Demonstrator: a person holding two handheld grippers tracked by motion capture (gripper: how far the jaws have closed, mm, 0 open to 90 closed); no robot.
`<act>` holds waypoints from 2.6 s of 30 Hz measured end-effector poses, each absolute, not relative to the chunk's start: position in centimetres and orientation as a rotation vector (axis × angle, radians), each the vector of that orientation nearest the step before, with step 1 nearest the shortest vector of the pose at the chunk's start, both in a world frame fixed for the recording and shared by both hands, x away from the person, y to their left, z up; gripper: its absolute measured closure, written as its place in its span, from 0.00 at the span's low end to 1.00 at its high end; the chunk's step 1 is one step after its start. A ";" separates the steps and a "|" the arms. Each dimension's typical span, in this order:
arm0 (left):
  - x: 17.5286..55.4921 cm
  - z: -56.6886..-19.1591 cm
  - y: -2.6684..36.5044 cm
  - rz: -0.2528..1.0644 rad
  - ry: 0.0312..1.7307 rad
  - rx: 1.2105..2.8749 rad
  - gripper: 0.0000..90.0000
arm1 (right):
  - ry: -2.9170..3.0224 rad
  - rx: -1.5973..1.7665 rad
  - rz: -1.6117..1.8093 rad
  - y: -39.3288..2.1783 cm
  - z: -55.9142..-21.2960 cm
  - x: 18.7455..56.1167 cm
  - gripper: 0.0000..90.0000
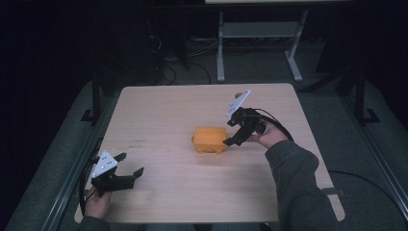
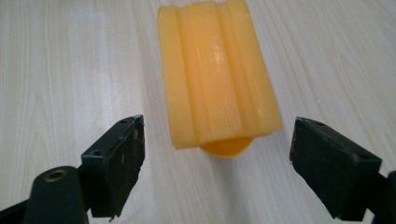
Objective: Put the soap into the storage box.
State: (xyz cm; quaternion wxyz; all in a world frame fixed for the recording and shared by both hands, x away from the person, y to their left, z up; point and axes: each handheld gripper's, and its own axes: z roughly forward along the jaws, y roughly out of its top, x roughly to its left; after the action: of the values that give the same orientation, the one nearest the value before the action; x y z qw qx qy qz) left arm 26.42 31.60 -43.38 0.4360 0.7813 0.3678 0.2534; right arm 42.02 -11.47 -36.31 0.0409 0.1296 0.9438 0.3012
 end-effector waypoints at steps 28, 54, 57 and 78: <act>26.5 -43.5 31.4 0.630 0.913 1.952 0.16 | 2.890 0.484 0.919 -14.3 -37.7 40.0 0.20; 26.5 -43.5 31.3 0.630 0.916 1.949 0.16 | 2.874 0.584 0.934 -17.3 -38.9 38.1 0.20; 26.5 -43.6 31.4 0.629 0.916 1.954 0.16 | 2.866 0.595 0.939 -17.8 -39.1 37.8 0.20; 26.6 -43.6 31.3 0.628 0.919 1.956 0.16 | 2.841 0.719 0.960 -21.1 -40.7 35.6 0.20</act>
State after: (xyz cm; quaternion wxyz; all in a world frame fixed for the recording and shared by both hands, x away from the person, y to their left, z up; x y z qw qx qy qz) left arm 26.55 31.29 -43.63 0.4310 0.7841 0.3687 0.2520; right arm 35.57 -21.07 -40.71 0.0288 0.2332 0.9208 0.3112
